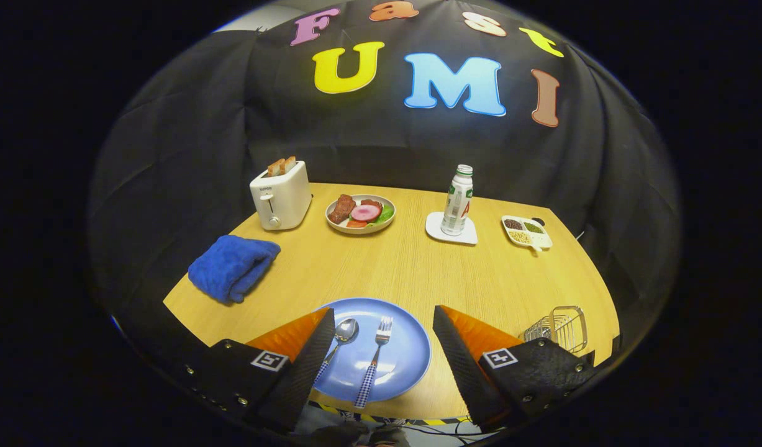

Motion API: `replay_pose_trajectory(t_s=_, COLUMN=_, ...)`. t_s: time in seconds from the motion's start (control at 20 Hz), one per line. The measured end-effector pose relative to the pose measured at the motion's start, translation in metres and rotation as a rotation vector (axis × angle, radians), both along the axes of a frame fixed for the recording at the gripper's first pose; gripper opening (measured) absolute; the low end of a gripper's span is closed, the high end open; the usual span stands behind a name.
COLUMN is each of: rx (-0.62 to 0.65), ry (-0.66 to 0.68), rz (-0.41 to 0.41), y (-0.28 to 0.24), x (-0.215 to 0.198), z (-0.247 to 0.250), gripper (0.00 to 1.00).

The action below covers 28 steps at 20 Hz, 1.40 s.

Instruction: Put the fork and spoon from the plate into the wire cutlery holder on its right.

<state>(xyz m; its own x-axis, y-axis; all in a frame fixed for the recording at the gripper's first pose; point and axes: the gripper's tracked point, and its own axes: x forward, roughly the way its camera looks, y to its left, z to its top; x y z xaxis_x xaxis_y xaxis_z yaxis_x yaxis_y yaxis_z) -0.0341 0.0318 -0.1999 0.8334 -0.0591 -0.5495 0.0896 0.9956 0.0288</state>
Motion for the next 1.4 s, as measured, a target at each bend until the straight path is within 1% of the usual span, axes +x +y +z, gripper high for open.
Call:
replay_pose_trajectory(t_s=0.45, rx=0.036, ry=0.205, rz=-0.01, y=0.007, x=-0.017, z=-0.052, gripper=0.98)
replay_pose_trajectory(t_s=0.7, rx=0.064, ry=0.421, rz=0.016, y=0.018, x=-0.039, z=-0.094, gripper=0.97)
replay_pose_trajectory(t_s=0.75, rx=0.074, ry=0.463, rz=0.017, y=0.02, x=-0.043, z=-0.102, gripper=0.96)
replay_pose_trajectory(t_s=0.9, rx=0.078, ry=0.54, rz=0.041, y=0.023, x=-0.046, z=-0.116, gripper=0.92)
replay_pose_trajectory(t_s=0.95, rx=0.083, ry=0.559, rz=0.047, y=0.024, x=-0.045, z=-0.121, gripper=0.88)
replay_pose_trajectory(t_s=1.15, rx=0.086, ry=0.65, rz=0.086, y=0.031, x=-0.043, z=-0.137, gripper=0.62)
replay_pose_trajectory(t_s=1.2, rx=0.077, ry=0.674, rz=0.089, y=0.031, x=-0.044, z=-0.141, gripper=0.6)
replay_pose_trajectory(t_s=1.3, rx=0.083, ry=0.702, rz=0.09, y=0.031, x=-0.046, z=-0.139, gripper=0.21)
replay_pose_trajectory(t_s=1.4, rx=0.08, ry=0.728, rz=0.09, y=0.03, x=-0.042, z=-0.15, gripper=0.22)
